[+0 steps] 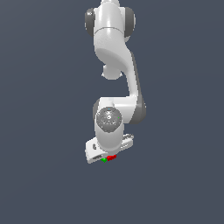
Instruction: Stack the red cube on top of the green cube.
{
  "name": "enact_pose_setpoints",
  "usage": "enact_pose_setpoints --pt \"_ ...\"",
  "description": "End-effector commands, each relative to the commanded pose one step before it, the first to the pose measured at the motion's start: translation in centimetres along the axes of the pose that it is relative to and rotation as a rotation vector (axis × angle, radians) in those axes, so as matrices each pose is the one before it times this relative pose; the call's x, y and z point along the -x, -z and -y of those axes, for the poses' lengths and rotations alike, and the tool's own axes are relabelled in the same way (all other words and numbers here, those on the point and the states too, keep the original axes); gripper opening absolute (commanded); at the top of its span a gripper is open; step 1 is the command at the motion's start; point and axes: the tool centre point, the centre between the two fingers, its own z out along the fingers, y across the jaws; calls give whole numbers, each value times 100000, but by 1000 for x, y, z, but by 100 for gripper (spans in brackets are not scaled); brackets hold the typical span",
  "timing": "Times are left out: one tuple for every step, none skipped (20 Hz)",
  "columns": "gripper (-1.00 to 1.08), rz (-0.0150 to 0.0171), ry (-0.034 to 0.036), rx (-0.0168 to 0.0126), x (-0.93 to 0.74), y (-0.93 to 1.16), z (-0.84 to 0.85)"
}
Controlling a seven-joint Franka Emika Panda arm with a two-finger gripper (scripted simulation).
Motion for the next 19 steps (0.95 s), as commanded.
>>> enact_pose_setpoints --pt "-100 -114 70 25 914 -635 -1109" --pt "-100 0 0 0 293 -220 -365" --pt "-100 0 0 0 254 -194 -324" --pt "-100 0 0 0 213 -167 -282" --pt "-100 0 0 0 170 -140 -239" --pt "-100 0 0 0 125 -112 -195" --pt "-100 0 0 0 79 -83 -151" --pt "-100 0 0 0 30 -47 -92" --pt "-100 0 0 0 3 -12 -25" --pt "100 0 0 0 0 0 0" --pt "100 0 0 0 0 0 0" --pt "100 0 0 0 0 0 0" --pt "100 0 0 0 0 0 0" --pt "100 0 0 0 0 0 0" --pt "100 0 0 0 0 0 0" --pt "100 0 0 0 0 0 0" --pt "100 0 0 0 0 0 0" --pt "100 0 0 0 0 0 0" --pt "100 0 0 0 0 0 0"
